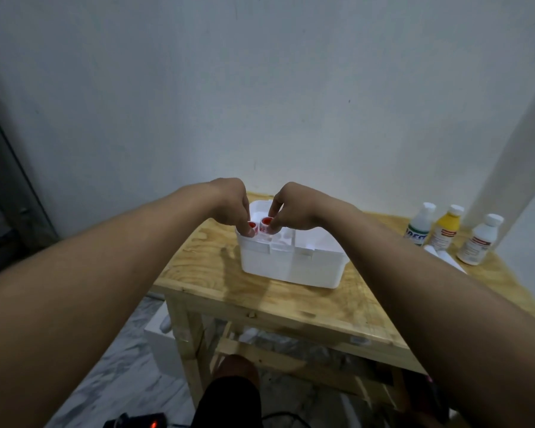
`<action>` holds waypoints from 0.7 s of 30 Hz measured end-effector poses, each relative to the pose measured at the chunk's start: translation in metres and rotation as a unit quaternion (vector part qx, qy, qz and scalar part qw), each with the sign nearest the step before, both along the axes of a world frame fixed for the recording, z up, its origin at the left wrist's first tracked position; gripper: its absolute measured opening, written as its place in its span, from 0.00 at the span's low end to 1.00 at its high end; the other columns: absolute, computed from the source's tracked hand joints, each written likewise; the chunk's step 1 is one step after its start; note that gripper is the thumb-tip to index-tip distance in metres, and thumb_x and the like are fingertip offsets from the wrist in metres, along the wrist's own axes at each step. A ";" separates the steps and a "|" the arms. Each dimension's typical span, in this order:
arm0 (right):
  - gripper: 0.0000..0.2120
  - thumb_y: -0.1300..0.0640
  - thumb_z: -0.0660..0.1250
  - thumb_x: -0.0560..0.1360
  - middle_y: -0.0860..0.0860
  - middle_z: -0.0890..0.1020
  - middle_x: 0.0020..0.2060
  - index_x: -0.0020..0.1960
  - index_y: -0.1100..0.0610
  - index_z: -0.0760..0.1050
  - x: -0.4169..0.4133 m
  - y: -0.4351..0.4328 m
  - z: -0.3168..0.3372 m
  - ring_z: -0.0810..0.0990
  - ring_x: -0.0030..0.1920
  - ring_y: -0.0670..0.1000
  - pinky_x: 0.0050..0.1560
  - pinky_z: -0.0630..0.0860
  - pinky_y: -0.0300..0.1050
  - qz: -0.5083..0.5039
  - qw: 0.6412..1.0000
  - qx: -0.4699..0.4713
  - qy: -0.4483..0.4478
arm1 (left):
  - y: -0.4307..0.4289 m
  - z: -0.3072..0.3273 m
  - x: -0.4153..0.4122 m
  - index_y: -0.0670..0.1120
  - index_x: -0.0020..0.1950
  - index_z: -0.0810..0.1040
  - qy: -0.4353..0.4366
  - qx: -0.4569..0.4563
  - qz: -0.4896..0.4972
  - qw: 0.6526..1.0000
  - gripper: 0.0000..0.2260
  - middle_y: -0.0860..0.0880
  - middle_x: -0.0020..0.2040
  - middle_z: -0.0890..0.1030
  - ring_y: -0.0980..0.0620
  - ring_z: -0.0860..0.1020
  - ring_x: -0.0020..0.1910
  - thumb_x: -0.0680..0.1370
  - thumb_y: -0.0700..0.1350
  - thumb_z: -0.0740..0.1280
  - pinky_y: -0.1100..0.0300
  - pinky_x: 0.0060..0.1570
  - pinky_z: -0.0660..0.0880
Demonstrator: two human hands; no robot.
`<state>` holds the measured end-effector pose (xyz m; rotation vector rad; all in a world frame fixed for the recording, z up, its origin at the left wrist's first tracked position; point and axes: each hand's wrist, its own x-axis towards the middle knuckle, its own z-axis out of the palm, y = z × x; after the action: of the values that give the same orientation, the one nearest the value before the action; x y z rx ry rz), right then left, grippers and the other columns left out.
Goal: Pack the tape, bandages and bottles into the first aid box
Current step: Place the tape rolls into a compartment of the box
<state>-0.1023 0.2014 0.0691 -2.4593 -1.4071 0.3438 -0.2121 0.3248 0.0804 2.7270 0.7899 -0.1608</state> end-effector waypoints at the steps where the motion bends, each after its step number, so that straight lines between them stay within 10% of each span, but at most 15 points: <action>1: 0.18 0.51 0.77 0.72 0.53 0.83 0.48 0.56 0.60 0.84 0.000 0.001 0.000 0.82 0.50 0.56 0.43 0.75 0.44 0.001 1.000 -0.004 0.001 | 0.001 0.000 0.001 0.47 0.56 0.86 0.005 -0.001 0.001 1.000 0.20 0.51 0.52 0.84 0.50 0.80 0.50 0.68 0.54 0.79 0.55 0.50 0.78; 21: 0.17 0.50 0.76 0.73 0.50 0.81 0.46 0.57 0.59 0.83 -0.007 0.005 -0.004 0.79 0.47 0.52 0.38 0.70 0.40 0.001 1.000 -0.003 0.020 | 0.002 0.003 0.002 0.46 0.55 0.86 0.020 0.013 0.008 1.000 0.20 0.51 0.53 0.84 0.49 0.80 0.53 0.67 0.55 0.79 0.51 0.57 0.79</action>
<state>-0.1089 0.2060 0.0646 -2.4428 -1.3943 0.3971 -0.2104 0.3267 0.0838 2.7496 0.8312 -0.2046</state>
